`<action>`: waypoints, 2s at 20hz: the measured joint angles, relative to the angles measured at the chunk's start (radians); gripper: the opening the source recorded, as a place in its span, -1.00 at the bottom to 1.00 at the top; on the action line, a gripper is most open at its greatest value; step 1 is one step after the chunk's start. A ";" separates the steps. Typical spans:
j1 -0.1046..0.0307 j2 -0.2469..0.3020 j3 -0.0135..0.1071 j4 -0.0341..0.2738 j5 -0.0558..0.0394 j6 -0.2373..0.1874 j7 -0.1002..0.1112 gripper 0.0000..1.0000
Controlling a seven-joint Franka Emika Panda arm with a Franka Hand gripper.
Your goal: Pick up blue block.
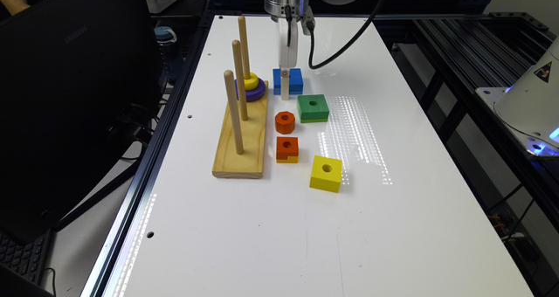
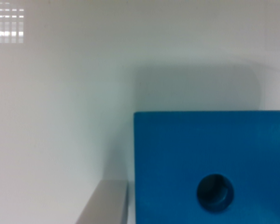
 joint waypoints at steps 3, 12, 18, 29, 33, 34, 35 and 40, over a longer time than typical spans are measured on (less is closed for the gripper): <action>0.000 0.000 0.000 0.000 0.0000 0.000 0.000 1.00; 0.000 0.000 0.000 0.000 0.0000 0.000 0.000 1.00; 0.000 0.000 0.000 0.000 0.0000 0.000 0.000 1.00; 0.000 0.000 0.000 0.000 0.0000 0.000 0.000 1.00; 0.000 0.000 0.000 0.000 0.0000 0.000 0.000 -1.00; 0.000 0.000 0.000 0.000 0.0000 0.000 0.000 -1.00; 0.000 0.000 0.000 0.000 0.0000 0.000 0.000 -1.00; -0.002 -0.001 0.001 0.000 0.0000 0.000 0.000 -1.00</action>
